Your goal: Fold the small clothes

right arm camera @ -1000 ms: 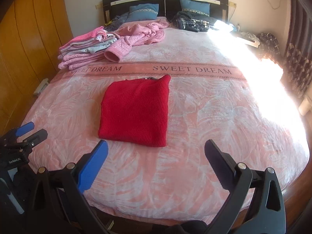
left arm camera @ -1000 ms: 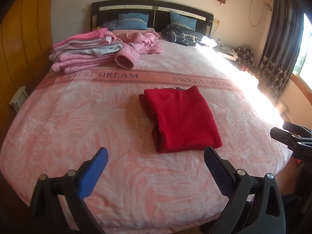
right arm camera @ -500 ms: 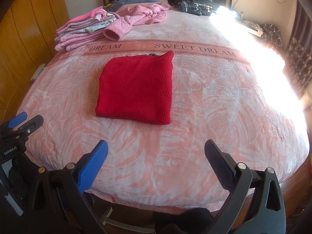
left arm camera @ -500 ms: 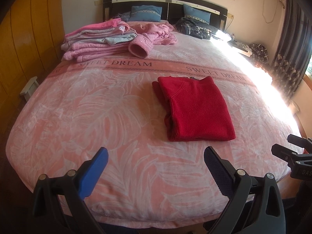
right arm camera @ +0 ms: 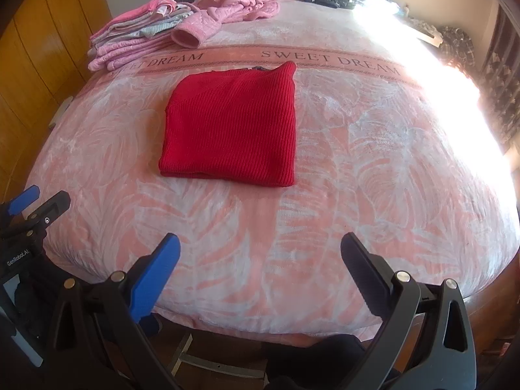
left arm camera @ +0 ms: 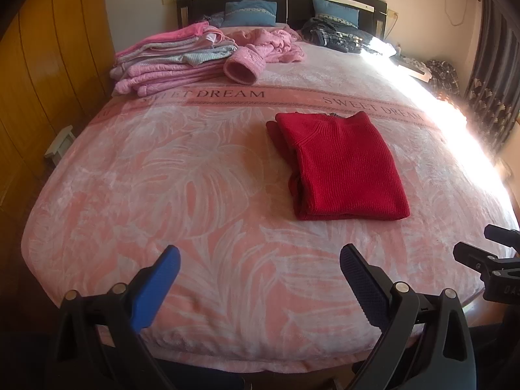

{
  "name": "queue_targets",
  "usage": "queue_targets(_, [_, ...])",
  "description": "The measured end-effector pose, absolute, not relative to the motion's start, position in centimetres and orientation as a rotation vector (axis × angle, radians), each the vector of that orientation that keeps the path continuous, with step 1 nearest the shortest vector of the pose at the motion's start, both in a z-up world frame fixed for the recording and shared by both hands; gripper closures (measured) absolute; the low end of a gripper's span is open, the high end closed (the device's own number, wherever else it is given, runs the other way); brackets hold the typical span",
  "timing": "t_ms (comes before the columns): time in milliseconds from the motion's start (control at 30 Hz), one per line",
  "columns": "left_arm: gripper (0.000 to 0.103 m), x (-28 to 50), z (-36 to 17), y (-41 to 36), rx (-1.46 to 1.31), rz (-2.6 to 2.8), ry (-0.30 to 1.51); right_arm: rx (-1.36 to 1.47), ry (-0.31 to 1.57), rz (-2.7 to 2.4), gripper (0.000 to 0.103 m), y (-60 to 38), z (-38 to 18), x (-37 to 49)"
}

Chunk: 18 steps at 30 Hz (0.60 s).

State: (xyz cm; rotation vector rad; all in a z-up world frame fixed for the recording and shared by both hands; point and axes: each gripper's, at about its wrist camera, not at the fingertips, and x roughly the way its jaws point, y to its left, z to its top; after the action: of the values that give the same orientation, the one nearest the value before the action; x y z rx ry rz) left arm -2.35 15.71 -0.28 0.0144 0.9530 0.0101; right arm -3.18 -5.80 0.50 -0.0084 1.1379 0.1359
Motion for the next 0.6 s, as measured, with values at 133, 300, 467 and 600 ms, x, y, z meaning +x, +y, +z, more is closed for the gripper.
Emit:
queue_targets(133, [0.004, -2.3, -0.5, 15.7, 0.023, 0.016, 0.955, -0.026, 1.147, 0.138, 0.004, -5.6, 0.0, -3.2])
queue_targets(300, [0.004, -2.4, -0.6, 15.5, 0.033, 0.019, 0.957, -0.042, 1.161, 0.144, 0.004, -5.2, -0.5, -3.2])
queue_targets(467, [0.004, -2.3, -1.0, 15.5, 0.037, 0.023, 0.963, -0.054, 1.160, 0.136, 0.004, -5.1, -0.7, -3.2])
queue_targets(600, [0.004, -2.2, -1.1, 15.5, 0.040, 0.026, 0.966, -0.037, 1.158, 0.122, 0.004, -5.5, -0.7, -3.1])
